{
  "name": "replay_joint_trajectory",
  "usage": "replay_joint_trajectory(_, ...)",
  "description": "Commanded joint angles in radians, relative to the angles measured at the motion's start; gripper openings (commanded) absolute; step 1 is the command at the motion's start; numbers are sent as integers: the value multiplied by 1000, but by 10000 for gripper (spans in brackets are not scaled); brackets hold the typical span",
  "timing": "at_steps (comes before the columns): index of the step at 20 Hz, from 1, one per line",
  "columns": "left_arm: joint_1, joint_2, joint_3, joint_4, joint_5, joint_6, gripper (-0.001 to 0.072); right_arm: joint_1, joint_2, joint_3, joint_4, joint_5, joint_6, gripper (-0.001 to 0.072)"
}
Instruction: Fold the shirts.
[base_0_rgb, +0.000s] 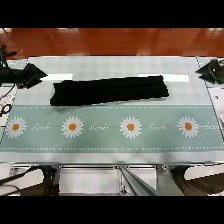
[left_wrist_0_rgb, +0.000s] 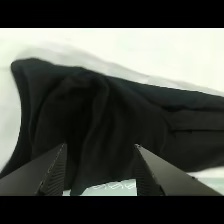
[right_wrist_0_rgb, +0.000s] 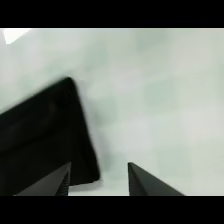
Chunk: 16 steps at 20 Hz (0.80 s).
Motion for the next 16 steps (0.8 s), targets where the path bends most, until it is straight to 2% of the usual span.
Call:
replay_joint_trajectory(1,-70,225,-278,11,234,13,506,-3,26,-193,3,-168,50,418)
replay_joint_trajectory(3,-119,265,-350,11,253,12,506,46,-24,-238,102,-223,27,419)
replay_joint_trajectory(7,-182,257,-361,-6,256,9,506,133,-160,-185,232,-189,5,419)
replay_joint_trajectory(11,-183,257,-361,-18,254,9,506,200,-243,-105,243,-140,11,420)
replay_joint_trajectory(16,-183,257,-361,-18,254,9,506,264,-267,-88,274,-146,24,420)
